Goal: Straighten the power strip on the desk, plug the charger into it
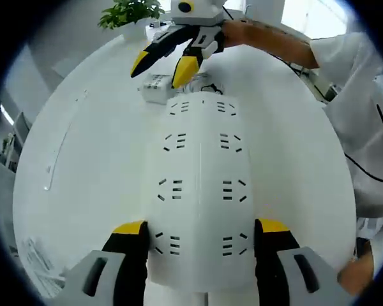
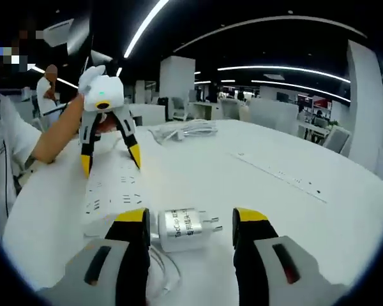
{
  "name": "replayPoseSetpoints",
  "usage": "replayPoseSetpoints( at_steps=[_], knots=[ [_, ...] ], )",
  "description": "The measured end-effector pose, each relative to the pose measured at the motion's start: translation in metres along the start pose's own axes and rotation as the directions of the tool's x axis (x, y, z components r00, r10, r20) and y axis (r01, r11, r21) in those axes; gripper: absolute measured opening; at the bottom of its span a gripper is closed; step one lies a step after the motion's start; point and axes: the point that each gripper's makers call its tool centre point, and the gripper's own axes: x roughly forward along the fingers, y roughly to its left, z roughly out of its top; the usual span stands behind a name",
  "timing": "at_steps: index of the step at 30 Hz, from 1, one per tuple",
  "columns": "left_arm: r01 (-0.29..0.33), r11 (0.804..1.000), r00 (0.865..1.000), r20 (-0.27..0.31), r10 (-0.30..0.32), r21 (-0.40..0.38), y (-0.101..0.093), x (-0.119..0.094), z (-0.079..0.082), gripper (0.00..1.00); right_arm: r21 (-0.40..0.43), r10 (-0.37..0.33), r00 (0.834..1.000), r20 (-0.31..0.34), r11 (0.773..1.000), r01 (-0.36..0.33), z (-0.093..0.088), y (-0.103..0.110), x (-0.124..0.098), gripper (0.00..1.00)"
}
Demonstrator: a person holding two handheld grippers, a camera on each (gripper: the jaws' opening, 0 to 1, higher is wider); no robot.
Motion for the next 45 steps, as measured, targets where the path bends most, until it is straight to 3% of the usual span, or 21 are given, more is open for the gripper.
replayPoseSetpoints(
  at_steps=[5, 14, 28, 40, 43, 45],
  knots=[
    [0.008, 1.000, 1.000, 0.012, -0.008, -0.005, 0.000, 0.002, 0.001, 0.69, -0.050, 0.013, 1.000, 0.007, 0.999, -0.013, -0.008, 0.006, 0.005, 0.46],
    [0.007, 1.000, 1.000, 0.011, -0.007, -0.006, -0.001, 0.002, 0.000, 0.69, -0.090, 0.030, 0.998, 0.054, 0.996, -0.025, -0.003, 0.010, -0.001, 0.41],
    [0.006, 1.000, 1.000, 0.013, -0.006, -0.007, -0.005, 0.004, 0.001, 0.69, -0.104, 0.050, 0.997, 0.055, 0.994, -0.044, -0.006, 0.016, -0.003, 0.35],
    [0.005, 1.000, 1.000, 0.015, -0.005, -0.009, -0.006, 0.004, 0.001, 0.69, -0.133, 0.172, 0.984, 0.040, 0.977, -0.166, -0.014, 0.023, -0.030, 0.35],
    [0.008, 1.000, 1.000, 0.021, -0.007, -0.010, -0.006, 0.003, 0.002, 0.69, -0.139, 0.218, 0.976, 0.026, 0.967, -0.212, -0.018, 0.027, -0.041, 0.35],
    [0.008, 1.000, 1.000, 0.023, -0.008, -0.011, -0.003, 0.002, 0.002, 0.69, -0.136, 0.276, 0.961, 0.015, 0.953, -0.271, -0.022, 0.032, -0.052, 0.35]
  ],
)
